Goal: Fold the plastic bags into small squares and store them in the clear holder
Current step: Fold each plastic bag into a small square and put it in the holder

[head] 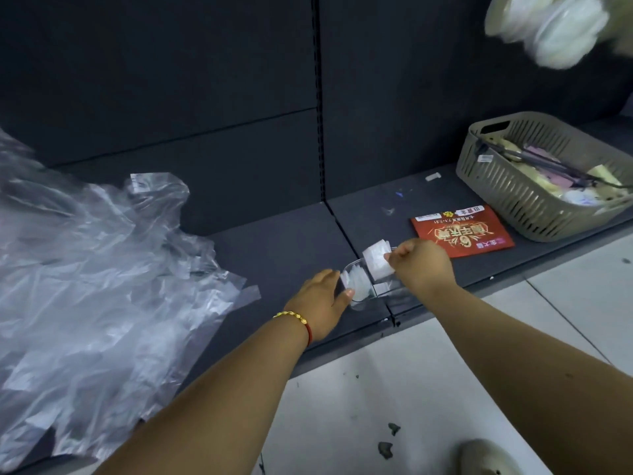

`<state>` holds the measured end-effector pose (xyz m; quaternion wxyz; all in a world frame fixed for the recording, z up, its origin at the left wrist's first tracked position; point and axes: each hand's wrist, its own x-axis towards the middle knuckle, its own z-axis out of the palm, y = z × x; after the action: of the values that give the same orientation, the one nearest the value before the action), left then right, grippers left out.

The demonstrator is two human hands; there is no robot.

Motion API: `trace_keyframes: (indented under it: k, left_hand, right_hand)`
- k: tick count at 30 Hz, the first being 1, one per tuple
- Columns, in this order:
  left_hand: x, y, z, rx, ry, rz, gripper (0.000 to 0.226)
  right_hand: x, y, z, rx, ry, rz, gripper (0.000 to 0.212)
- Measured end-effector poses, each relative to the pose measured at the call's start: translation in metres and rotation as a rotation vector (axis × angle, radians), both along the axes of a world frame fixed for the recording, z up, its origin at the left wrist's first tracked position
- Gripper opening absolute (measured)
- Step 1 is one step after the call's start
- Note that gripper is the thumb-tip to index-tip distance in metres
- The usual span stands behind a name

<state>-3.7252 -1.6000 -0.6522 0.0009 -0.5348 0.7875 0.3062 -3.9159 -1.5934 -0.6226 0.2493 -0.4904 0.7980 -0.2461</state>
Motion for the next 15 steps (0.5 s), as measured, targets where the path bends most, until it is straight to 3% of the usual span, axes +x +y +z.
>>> trace_keyframes:
  k: [7,15]
  left_hand:
    - [-0.022,-0.014,-0.039,0.034,-0.081,-0.099,0.061]
    - [-0.033,-0.026,-0.057,-0.194,-0.161,-0.253,0.059]
  right_hand:
    - [0.0,-0.013,-0.039,0.013,0.111,-0.026,0.043]
    - [-0.003,-0.015,-0.057,-0.023,0.093,-0.035,0.038]
